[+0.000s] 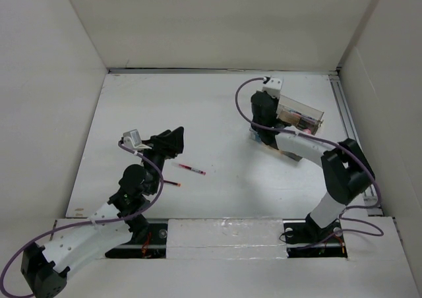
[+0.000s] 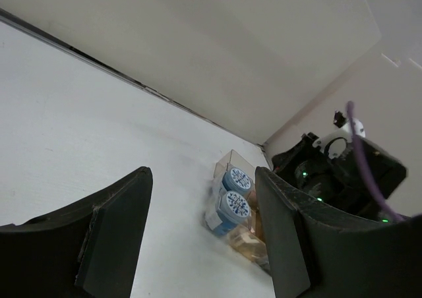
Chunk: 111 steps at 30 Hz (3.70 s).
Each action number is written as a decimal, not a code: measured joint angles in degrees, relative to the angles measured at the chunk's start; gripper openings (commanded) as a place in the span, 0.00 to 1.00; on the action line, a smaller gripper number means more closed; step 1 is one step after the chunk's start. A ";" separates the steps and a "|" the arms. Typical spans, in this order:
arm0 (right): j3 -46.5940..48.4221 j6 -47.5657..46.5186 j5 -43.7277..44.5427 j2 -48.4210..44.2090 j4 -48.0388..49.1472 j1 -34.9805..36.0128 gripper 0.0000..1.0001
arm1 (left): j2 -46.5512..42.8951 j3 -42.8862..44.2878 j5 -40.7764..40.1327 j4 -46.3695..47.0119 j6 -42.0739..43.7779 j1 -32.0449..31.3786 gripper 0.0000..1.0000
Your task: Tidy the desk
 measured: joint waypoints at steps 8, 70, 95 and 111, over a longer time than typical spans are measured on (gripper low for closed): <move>1.20 14.25 -36.68 -10.38 -14.88 16.72 0.35 | -4.31 -0.59 -4.68 -2.38 -1.97 0.00 0.59; 12.57 -2.45 -22.84 9.90 -14.69 -14.49 0.00 | -11.15 -4.37 -14.78 -6.80 -9.55 0.00 0.58; 5.14 -21.53 -6.51 17.22 11.72 -20.06 0.00 | -9.73 -4.37 -13.57 -5.77 -9.16 0.00 0.58; -0.72 -18.97 -1.75 14.14 14.10 -14.93 0.43 | -10.45 -4.39 -12.33 -5.53 -9.16 0.00 0.58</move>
